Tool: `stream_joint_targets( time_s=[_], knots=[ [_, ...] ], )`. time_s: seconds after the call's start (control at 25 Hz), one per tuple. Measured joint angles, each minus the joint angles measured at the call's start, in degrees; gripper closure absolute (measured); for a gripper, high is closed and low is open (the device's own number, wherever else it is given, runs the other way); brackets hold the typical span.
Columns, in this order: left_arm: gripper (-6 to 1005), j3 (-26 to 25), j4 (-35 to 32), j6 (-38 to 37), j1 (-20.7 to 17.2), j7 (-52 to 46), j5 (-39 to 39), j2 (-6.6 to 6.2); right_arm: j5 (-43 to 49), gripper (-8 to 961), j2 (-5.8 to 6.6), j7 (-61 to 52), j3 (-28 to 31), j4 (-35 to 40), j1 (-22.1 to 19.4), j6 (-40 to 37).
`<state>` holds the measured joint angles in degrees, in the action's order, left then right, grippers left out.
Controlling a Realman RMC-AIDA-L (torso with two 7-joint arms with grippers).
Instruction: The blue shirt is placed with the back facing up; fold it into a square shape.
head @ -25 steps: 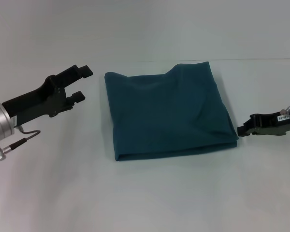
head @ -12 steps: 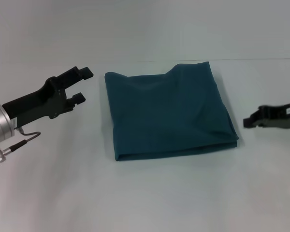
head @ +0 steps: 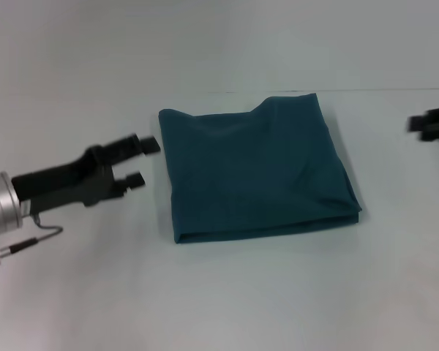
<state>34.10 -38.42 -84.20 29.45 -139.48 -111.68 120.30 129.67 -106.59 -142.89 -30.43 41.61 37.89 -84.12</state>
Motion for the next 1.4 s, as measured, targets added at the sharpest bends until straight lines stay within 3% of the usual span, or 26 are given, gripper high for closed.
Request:
stream_joint_targets(
  time_s=[0.24, 0.32, 0.44, 0.64, 1.4],
  knots=[
    [41, 3.57, -2.22, -2.14, 1.26, -9.26, -8.28, 0.12, -0.08, 619, 2.5, -1.64, 4.61, 0.93, -3.31, -1.85],
    [41, 4.92, -2.01, -0.41, 1.54, -11.25, -9.36, 0.69, -0.08, 547, 2.73, -1.67, 5.51, 1.13, -4.05, -2.31],
    [42, 6.7, -1.36, 1.71, 2.17, -12.67, -9.73, 1.65, -0.08, 305, 2.76, -1.67, 5.92, 1.18, -4.63, -2.42],
    [42, 9.67, -0.1, 5.56, 3.37, -14.48, -9.97, 2.17, 0.1, 132, 2.78, -1.51, 5.75, 1.02, -4.7, -2.45],
    [42, 10.32, 3.21, 13.23, 3.71, -15.24, -10.05, 2.22, 0.41, 140, 2.79, -1.7, 5.47, 0.79, -4.35, -2.54]
  ],
)
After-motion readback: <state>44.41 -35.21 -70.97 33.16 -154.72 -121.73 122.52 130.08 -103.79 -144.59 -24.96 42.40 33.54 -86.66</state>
